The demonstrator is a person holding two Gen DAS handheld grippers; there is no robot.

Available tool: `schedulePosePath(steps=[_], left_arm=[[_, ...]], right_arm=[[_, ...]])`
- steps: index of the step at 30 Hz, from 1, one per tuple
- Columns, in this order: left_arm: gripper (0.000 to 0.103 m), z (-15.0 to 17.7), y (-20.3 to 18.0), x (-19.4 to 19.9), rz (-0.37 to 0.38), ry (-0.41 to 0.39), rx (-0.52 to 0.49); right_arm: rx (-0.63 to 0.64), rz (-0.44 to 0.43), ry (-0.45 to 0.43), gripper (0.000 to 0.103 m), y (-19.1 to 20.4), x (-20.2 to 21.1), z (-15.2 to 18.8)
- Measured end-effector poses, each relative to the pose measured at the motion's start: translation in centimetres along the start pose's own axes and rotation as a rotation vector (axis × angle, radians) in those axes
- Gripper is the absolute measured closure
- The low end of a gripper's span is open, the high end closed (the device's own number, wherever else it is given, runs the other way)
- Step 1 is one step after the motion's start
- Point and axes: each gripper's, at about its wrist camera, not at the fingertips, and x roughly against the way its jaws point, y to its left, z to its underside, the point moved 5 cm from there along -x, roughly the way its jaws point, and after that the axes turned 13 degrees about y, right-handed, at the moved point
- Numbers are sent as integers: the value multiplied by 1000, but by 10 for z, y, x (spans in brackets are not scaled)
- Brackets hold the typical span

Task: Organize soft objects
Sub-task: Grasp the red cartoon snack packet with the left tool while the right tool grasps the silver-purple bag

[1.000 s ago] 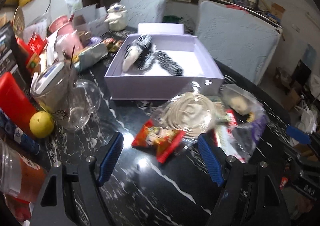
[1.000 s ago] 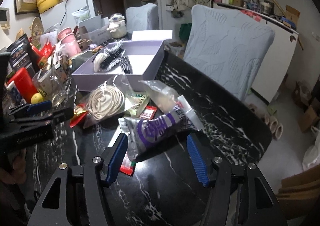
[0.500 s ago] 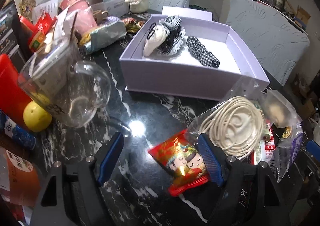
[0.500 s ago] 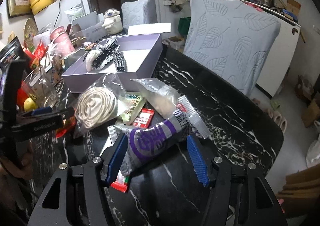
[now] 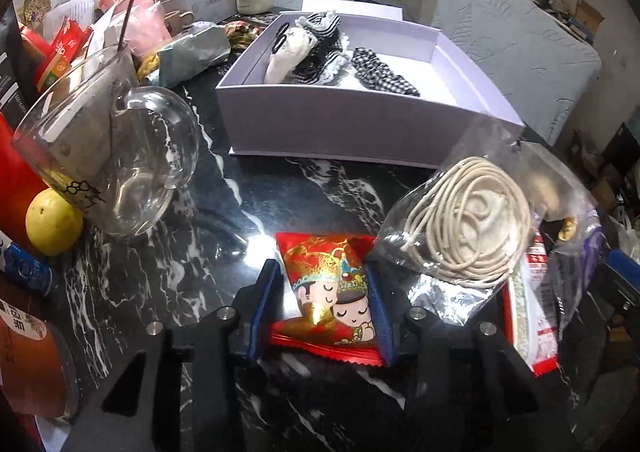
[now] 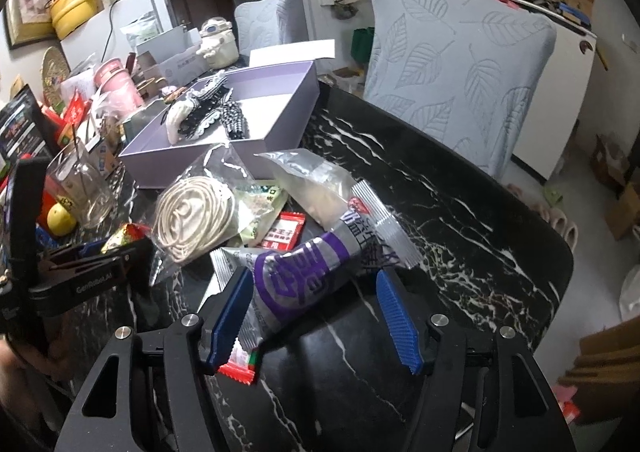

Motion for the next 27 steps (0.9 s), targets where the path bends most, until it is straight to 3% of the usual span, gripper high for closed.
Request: schedulePosePath(steps=[4, 8, 11, 19, 20, 27], left_arm=[[61, 6, -3, 14, -19, -32, -12], [61, 11, -4, 34, -14, -65, -17], [61, 12, -3, 46, -6, -87, -18], [61, 9, -7, 51, 7, -97, -28], [61, 10, -7, 50, 10, -94, -28], [61, 15, -9, 49, 20, -85, -29]], right_arm=[[-49, -26, 10, 37, -4, -3, -1], [-99, -72, 19, 21, -4, -8, -5], [-161, -100, 30, 17, -5, -13, -10], [-293, -91, 67, 18, -17, -35, -21], [-297, -86, 76, 19, -17, -37, -21], [-274, -57, 84, 61, -21, -39, -13]])
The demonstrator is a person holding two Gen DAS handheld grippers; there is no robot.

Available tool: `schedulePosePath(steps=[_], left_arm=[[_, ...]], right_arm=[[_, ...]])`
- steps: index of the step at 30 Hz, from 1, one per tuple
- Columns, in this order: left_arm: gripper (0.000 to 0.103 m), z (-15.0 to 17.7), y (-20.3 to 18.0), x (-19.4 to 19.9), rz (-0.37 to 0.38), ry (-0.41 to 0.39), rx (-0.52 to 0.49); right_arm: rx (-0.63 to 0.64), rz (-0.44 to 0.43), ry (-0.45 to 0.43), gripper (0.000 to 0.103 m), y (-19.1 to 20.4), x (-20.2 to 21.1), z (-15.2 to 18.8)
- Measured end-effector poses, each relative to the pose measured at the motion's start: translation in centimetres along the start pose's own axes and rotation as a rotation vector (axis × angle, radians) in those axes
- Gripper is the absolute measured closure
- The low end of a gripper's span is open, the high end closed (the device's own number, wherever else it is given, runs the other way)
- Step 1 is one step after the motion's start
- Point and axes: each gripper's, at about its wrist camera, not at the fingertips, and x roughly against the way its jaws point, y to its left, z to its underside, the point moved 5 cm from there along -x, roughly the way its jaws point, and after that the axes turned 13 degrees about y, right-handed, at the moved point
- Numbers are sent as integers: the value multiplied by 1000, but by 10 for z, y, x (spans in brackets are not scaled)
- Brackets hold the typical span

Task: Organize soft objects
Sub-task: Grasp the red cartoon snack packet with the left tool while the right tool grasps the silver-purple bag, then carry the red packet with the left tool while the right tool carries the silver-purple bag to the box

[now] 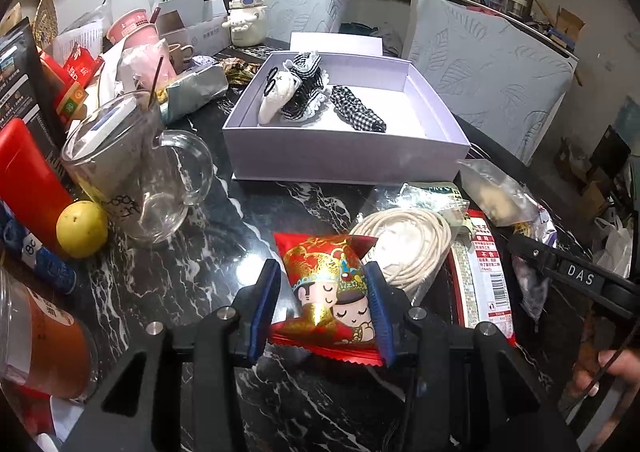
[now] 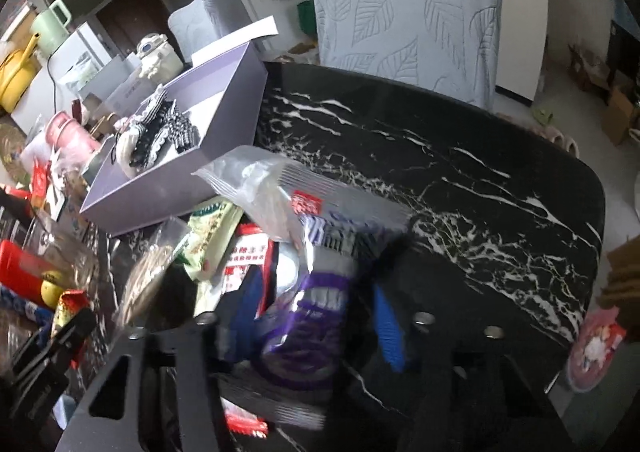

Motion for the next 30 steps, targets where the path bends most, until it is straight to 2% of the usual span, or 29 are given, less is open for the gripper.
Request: schedulePosePath(steps=[3, 6, 21, 30], left_arm=[[61, 4, -3, 5, 5, -7, -3], [61, 10, -5, 12, 9, -17, -7], [61, 43, -21, 53, 30, -77, -23], [61, 42, -27, 81, 36, -137, -48]], right_arm=[[21, 9, 2, 72, -1, 3, 7], [44, 2, -5, 76, 0, 9, 16], [102, -89, -36, 77, 6, 56, 72], [190, -139, -55, 77, 25, 82, 89]])
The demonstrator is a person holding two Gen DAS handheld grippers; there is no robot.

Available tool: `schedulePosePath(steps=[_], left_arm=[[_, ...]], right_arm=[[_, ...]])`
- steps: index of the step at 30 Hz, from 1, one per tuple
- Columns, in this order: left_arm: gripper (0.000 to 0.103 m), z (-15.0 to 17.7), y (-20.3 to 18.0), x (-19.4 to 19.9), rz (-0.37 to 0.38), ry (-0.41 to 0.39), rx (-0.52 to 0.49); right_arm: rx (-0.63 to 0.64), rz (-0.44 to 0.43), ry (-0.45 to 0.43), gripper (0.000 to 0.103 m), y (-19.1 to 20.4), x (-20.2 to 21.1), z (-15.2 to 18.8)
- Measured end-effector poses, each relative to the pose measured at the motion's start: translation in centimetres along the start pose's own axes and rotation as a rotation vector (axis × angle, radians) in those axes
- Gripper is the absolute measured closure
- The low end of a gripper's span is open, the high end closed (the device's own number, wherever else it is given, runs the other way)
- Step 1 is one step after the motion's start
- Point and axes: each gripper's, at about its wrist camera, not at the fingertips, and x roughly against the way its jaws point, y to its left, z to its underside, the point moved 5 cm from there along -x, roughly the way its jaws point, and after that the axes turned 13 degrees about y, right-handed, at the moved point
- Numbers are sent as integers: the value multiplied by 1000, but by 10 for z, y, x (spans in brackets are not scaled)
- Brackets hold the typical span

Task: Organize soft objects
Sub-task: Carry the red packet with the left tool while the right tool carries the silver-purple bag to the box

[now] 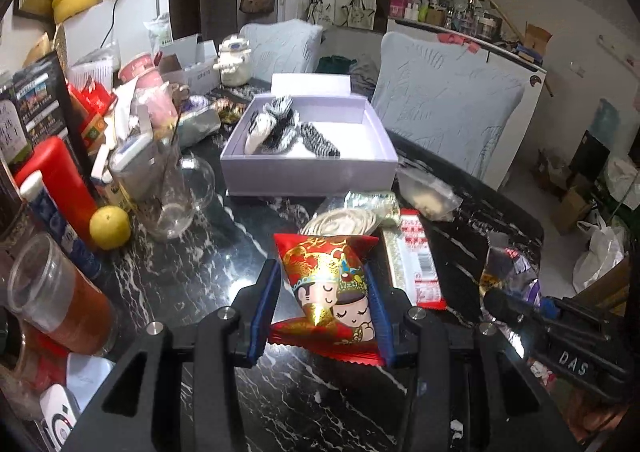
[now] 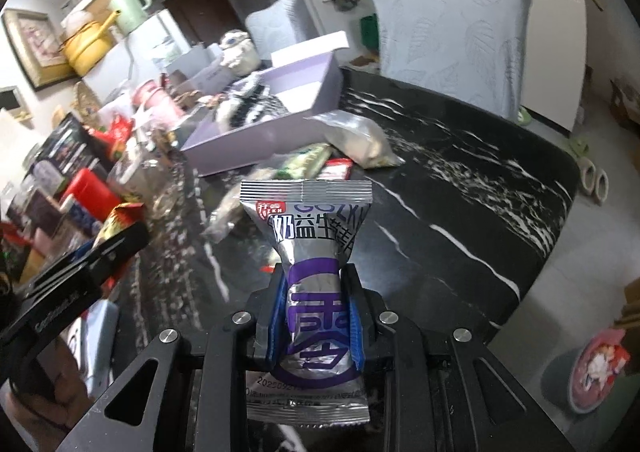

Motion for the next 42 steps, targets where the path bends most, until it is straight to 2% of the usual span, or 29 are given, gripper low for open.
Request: schedulePosePath(steps=[9, 22, 31, 37, 42], left_arm=[[61, -34, -6, 24, -3, -102, -29], [61, -109, 3, 29, 9, -212, -5], [61, -177, 22, 10, 0, -269, 29], [61, -210, 30, -17, -27, -274, 37], [61, -231, 34, -44, -37, -256, 47]], right_arm=[[106, -25, -65, 77, 29, 25, -21], [205, -53, -141, 77, 56, 40, -88], [240, -30, -189, 77, 62, 30, -151], [247, -14, -223, 77, 58, 16, -196], [254, -1, -218, 77, 50, -5, -231]])
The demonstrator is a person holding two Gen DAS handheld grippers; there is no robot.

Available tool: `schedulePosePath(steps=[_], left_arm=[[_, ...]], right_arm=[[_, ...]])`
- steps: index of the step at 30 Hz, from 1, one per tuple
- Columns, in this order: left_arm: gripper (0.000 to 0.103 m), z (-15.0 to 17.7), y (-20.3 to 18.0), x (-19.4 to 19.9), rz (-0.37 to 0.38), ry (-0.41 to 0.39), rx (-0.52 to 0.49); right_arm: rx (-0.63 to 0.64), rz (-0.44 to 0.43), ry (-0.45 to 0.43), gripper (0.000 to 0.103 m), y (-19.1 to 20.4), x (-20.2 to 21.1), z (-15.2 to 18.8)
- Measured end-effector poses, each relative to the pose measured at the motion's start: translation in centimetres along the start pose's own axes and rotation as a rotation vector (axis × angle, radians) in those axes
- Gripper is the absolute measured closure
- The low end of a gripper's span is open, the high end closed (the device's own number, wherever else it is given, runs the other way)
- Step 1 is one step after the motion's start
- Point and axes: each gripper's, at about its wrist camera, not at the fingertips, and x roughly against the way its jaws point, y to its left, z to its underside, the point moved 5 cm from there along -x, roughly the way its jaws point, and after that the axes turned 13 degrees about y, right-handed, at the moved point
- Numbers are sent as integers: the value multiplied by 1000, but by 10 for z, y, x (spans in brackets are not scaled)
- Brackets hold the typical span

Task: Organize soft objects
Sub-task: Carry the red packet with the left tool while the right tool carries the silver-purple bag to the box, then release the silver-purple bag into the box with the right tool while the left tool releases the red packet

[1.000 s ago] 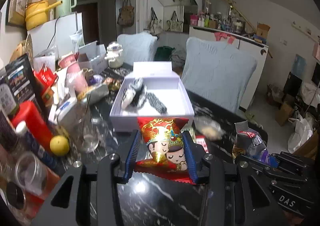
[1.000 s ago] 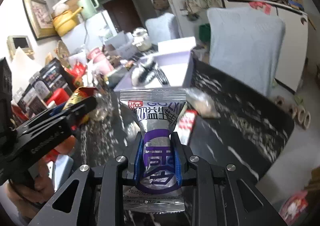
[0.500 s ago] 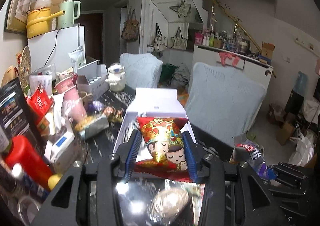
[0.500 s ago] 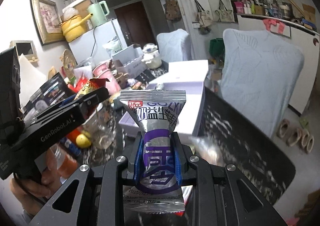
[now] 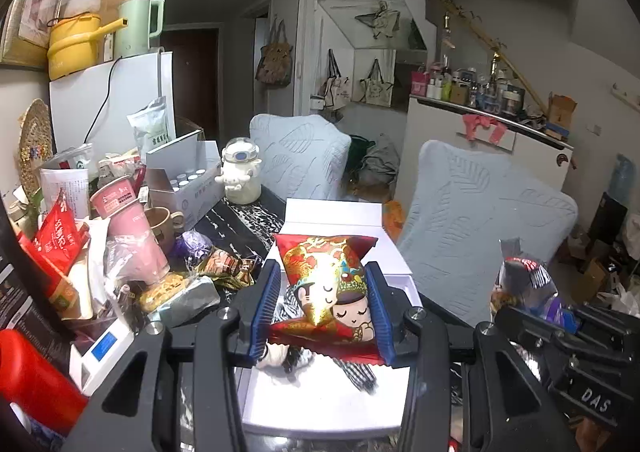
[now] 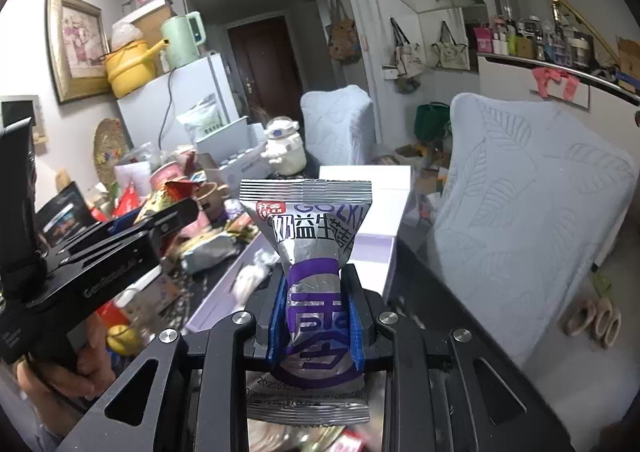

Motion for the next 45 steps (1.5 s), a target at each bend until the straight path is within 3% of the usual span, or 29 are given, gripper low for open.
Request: schedulePosePath(steps=[12, 25, 38, 40, 45], left_arm=[[61, -14, 10, -70, -40, 76, -22], [61, 0, 11, -135, -50, 229, -40], [60, 24, 6, -176, -58, 384, -42], [59, 26, 8, -181, -88, 419, -38], [54, 24, 13, -178, -121, 432, -19]], right_arm=[[-15, -30, 83, 77, -22, -66, -33], [-27, -87, 248, 77, -31, -139, -27], [-41, -64, 323, 70, -39, -165, -16], [-43, -42, 318, 64, -41, -164, -16], [-47, -20, 312, 62, -43, -157, -15]])
